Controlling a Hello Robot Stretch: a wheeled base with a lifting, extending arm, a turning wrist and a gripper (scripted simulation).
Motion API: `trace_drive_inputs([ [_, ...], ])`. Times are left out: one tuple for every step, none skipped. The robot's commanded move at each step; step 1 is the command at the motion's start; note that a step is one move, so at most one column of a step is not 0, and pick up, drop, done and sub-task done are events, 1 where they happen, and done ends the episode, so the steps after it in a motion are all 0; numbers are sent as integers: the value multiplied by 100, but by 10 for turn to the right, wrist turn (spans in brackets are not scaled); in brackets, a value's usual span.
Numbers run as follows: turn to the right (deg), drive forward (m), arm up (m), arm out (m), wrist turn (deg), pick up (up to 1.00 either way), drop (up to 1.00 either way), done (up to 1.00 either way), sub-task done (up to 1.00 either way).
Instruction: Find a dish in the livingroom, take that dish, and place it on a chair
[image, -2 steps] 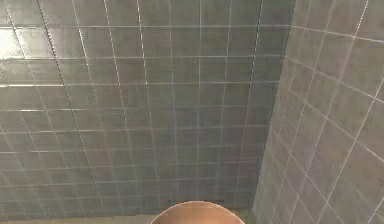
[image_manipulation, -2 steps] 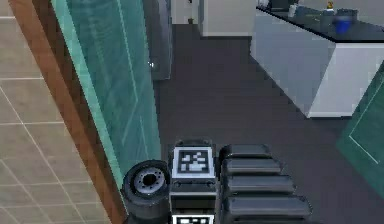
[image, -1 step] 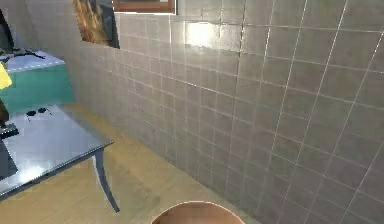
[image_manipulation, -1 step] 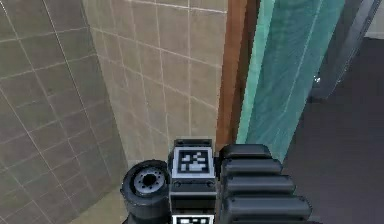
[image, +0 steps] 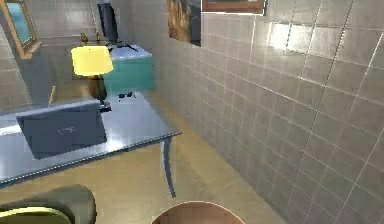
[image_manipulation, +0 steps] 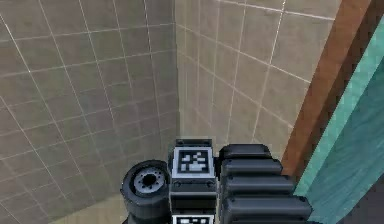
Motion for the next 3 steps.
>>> trace_drive_inputs([
  [0, 70, 0, 0, 0, 0, 0, 0, 0],
  [-300, 0, 0, 0, 0, 0, 0, 0, 0],
  [0, 5, 0, 0, 0, 0, 0, 0, 0],
])
